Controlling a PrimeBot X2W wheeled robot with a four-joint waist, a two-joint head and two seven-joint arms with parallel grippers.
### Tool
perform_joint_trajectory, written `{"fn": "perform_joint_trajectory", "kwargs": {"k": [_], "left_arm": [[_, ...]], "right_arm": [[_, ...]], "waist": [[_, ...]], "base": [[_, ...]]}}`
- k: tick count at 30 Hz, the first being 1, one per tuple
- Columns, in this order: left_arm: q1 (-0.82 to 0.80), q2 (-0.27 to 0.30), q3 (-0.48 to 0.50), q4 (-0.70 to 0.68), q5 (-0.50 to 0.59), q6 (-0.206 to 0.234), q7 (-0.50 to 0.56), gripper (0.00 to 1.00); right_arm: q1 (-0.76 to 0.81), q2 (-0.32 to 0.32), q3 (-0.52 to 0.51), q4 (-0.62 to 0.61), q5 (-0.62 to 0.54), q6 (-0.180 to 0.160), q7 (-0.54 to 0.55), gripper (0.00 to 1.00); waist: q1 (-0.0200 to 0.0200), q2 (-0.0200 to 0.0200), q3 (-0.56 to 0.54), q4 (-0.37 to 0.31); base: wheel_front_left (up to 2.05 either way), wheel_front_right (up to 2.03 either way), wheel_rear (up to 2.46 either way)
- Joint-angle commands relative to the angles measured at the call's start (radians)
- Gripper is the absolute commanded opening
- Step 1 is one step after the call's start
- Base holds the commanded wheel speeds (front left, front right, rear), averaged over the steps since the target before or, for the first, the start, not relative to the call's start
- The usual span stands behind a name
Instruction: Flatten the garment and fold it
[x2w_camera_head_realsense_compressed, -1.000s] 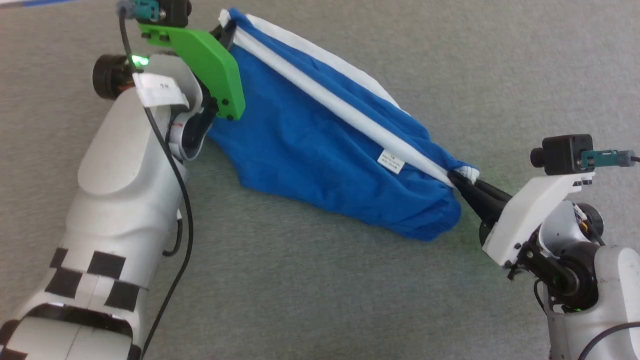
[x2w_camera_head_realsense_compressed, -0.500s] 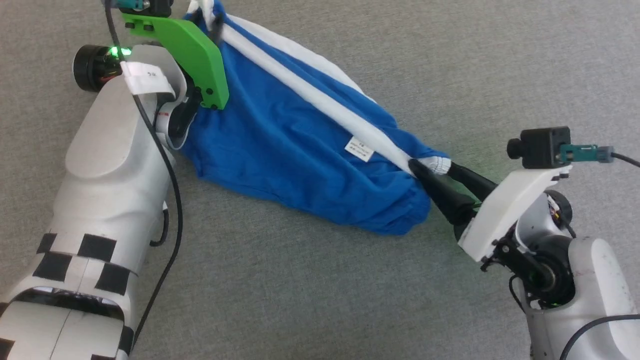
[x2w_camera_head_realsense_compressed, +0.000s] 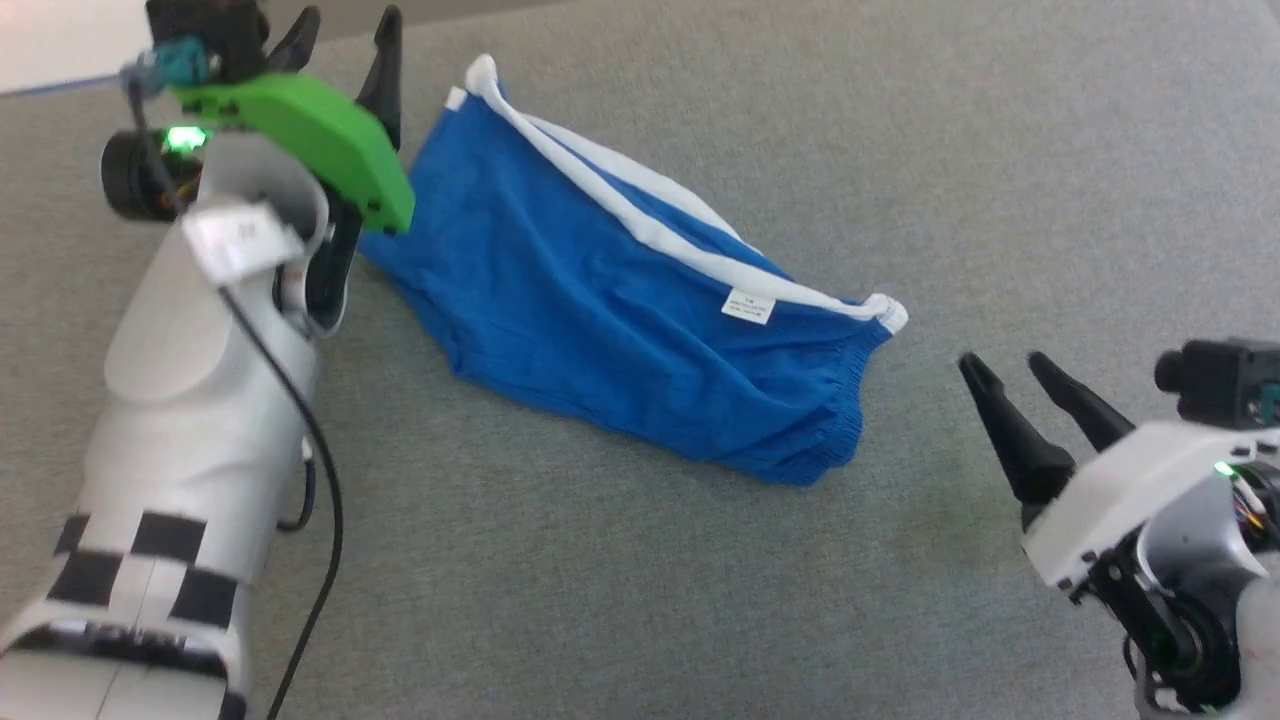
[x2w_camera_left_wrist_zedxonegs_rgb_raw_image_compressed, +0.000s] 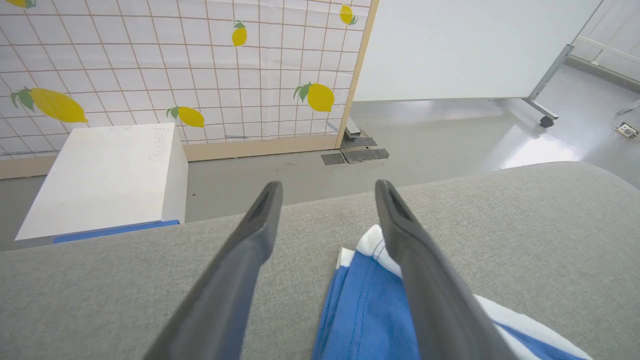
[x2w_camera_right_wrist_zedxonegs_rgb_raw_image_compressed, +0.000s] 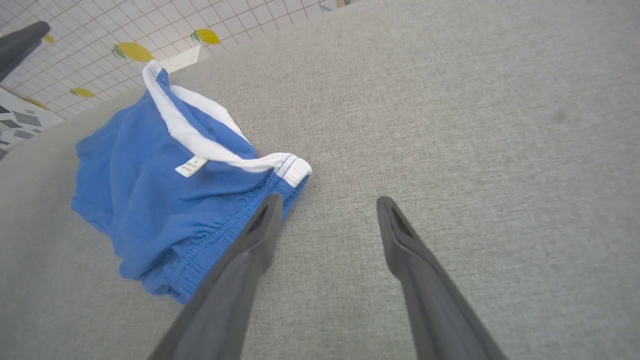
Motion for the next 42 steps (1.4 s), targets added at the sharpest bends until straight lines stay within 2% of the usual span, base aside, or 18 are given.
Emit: {"fn": "perform_joint_trajectory", "kwargs": {"k": [1, 4, 8, 12, 15, 19, 27, 38, 39, 40, 41, 42], "left_arm": [[0.045, 0.019, 0.001, -0.018, 0.004, -0.009, -0.029, 1.00], [0.137, 0.047, 0.001, -0.080, 0.012, -0.018, -0.108, 1.00], [0.270, 0.081, 0.018, -0.180, 0.019, 0.002, -0.182, 1.00], [0.434, 0.101, 0.055, -0.336, 0.034, 0.050, -0.215, 1.00], [0.559, 0.092, 0.097, -0.448, 0.028, 0.093, -0.220, 1.00], [0.673, 0.081, 0.129, -0.556, 0.027, 0.125, -0.221, 1.00], [0.754, 0.074, 0.141, -0.658, 0.031, 0.148, -0.222, 1.00], [0.759, 0.068, 0.131, -0.670, 0.028, 0.146, -0.222, 1.00], [0.758, 0.069, 0.129, -0.669, 0.028, 0.145, -0.221, 1.00], [0.757, 0.069, 0.128, -0.667, 0.026, 0.143, -0.221, 1.00], [0.756, 0.070, 0.127, -0.665, 0.025, 0.141, -0.220, 1.00], [0.755, 0.071, 0.127, -0.664, 0.025, 0.140, -0.220, 1.00]], "right_arm": [[0.027, 0.001, -0.007, -0.020, -0.027, -0.001, -0.003, 1.00], [0.081, 0.001, -0.017, -0.063, -0.093, -0.001, 0.014, 1.00], [0.131, 0.001, -0.004, -0.081, -0.146, -0.001, 0.062, 1.00], [0.120, 0.001, 0.030, -0.047, -0.158, -0.001, 0.098, 1.00], [0.071, 0.001, 0.065, -0.008, -0.157, -0.001, 0.092, 1.00], [0.008, 0.001, 0.097, 0.065, -0.184, -0.001, 0.100, 1.00], [-0.059, 0.001, 0.082, 0.255, -0.258, -0.001, 0.137, 1.00], [-0.050, 0.001, 0.097, 0.416, -0.221, -0.001, 0.168, 1.00], [-0.055, 0.001, 0.102, 0.426, -0.221, -0.001, 0.166, 0.41], [-0.060, 0.001, 0.103, 0.430, -0.222, -0.001, 0.158, 0.11], [-0.066, 0.001, 0.106, 0.435, -0.224, -0.001, 0.149, 0.00], [-0.069, 0.001, 0.109, 0.440, -0.225, -0.001, 0.147, 0.00]], "waist": [[-0.0001, -0.0001, -0.085, 0.046], [-0.0001, -0.0001, -0.127, 0.069], [-0.0001, -0.0001, -0.162, 0.088], [-0.0001, -0.0001, -0.177, 0.108], [-0.0001, -0.0001, -0.178, 0.125], [-0.0001, -0.0001, -0.171, 0.155], [-0.0001, -0.0001, -0.150, 0.201], [-0.0001, -0.0001, -0.142, 0.212], [-0.0001, -0.0001, -0.142, 0.211], [-0.0001, -0.0001, -0.141, 0.211], [-0.0001, -0.0001, -0.140, 0.210], [-0.0001, -0.0001, -0.139, 0.209]], "base": [[0.00, 0.00, 0.00], [0.00, 0.00, 0.00], [0.00, 0.00, 0.00], [0.00, 0.00, 0.00], [0.00, 0.00, 0.00], [0.00, 0.00, 0.00], [0.00, 0.00, 0.00], [0.00, 0.00, 0.00], [0.00, 0.00, 0.00], [0.00, 0.00, 0.00], [0.00, 0.00, 0.00], [0.00, 0.00, 0.00]]}}
